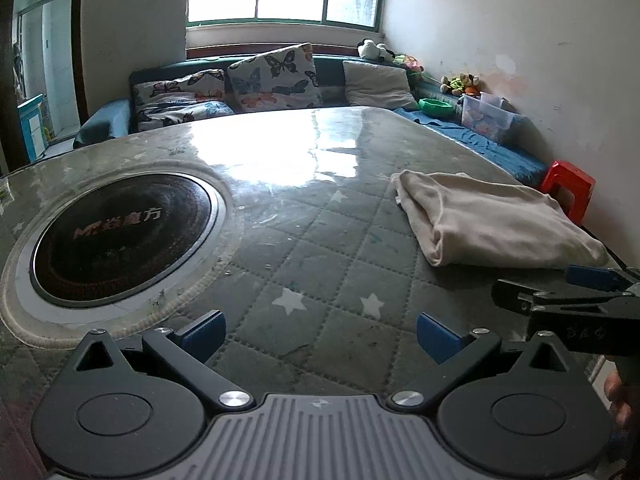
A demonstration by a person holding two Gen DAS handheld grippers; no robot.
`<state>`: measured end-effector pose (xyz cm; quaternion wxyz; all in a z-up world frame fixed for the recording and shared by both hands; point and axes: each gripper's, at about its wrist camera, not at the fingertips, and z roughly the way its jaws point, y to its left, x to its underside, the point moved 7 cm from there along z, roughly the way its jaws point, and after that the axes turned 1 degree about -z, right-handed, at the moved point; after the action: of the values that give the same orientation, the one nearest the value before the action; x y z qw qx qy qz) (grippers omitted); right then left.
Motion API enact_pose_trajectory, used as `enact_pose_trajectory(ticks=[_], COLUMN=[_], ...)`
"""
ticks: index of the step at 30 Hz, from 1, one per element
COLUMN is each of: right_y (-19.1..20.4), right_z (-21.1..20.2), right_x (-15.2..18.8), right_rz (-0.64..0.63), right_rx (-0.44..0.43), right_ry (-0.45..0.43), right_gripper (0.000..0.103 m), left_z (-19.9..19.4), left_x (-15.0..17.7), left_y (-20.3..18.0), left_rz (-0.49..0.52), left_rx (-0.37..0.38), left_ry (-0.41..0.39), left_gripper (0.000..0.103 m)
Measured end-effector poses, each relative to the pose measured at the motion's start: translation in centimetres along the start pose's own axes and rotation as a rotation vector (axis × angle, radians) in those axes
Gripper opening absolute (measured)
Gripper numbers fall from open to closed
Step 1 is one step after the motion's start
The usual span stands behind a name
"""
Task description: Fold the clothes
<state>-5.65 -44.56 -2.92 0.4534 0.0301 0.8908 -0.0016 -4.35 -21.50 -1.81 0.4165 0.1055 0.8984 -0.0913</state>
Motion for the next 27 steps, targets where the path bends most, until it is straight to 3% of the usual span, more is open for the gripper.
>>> enact_pose_trajectory(ticks=[27], right_y=[-2.2], right_z=[-2.6], right_x=[2.7], right_rz=[0.061], right_rx=[0.072], right_ry=[0.000], right_gripper=[0.103], left_z=[-0.4], left_x=[1.1], left_y=[-3.8], left_rz=[0.073], left_rx=[0.034], left_ry=[0.006], left_gripper=[0.103])
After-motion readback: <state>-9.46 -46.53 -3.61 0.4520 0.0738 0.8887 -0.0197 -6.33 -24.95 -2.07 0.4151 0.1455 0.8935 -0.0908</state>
